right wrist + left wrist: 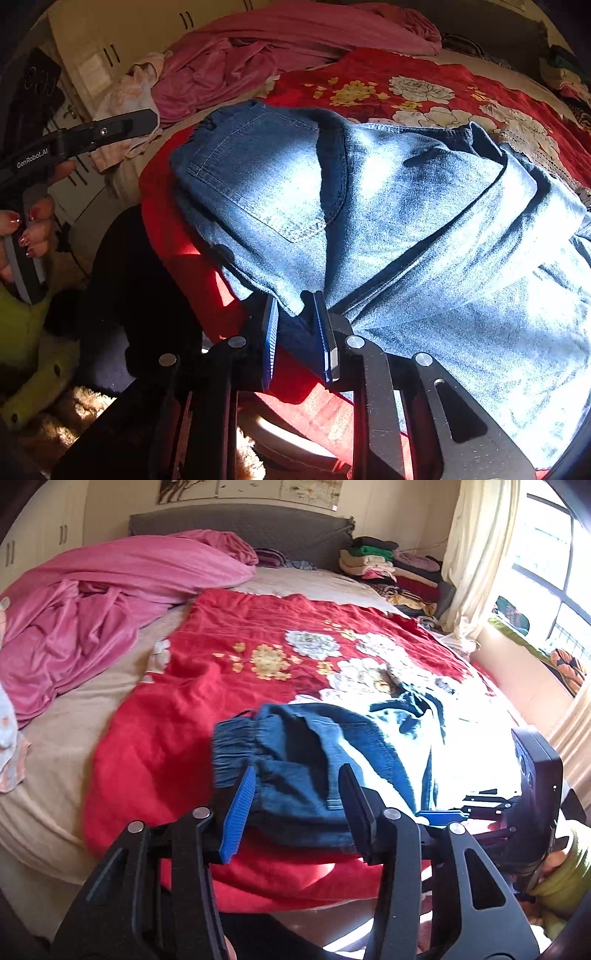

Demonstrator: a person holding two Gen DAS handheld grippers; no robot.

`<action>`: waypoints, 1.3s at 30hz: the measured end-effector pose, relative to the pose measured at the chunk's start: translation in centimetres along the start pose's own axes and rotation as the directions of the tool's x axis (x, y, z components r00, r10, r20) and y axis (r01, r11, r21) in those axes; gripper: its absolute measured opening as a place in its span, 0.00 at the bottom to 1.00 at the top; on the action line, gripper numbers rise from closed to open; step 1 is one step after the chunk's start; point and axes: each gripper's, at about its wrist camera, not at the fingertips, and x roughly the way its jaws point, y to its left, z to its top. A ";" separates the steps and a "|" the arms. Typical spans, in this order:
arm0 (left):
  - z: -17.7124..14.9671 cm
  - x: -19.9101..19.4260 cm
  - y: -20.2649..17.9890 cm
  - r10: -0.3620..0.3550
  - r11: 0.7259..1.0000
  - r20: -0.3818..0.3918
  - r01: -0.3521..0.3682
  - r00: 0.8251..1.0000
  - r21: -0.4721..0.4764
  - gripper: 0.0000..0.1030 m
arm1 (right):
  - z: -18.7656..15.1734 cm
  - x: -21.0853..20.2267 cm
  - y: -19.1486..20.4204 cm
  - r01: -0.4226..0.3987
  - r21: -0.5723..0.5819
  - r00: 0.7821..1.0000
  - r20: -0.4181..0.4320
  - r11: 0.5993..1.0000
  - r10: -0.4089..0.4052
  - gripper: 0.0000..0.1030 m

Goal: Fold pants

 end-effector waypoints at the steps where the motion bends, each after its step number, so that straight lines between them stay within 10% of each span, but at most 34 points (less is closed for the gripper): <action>1: 0.0 1.0 -0.9 -0.018 1.000 -0.022 0.018 1.000 0.018 0.33 | -0.1 -0.4 0.0 -0.006 0.004 1.000 0.003 1.000 0.006 0.24; 10: -3.4 7.6 -1.8 0.037 0.998 -0.196 -0.027 0.980 0.053 0.31 | 0.3 -5.0 -0.4 0.058 0.030 0.991 0.122 0.998 -0.061 0.24; 22: -4.4 7.5 -0.9 0.004 1.000 -0.150 0.000 0.989 0.027 0.31 | 1.2 1.8 -2.5 0.105 0.089 0.994 -0.019 0.990 -0.104 0.30; 39: -1.2 1.1 -4.8 -0.073 0.995 0.014 0.072 0.997 0.068 0.41 | 0.2 -9.4 -9.1 0.190 0.297 0.948 0.193 0.936 -0.254 0.45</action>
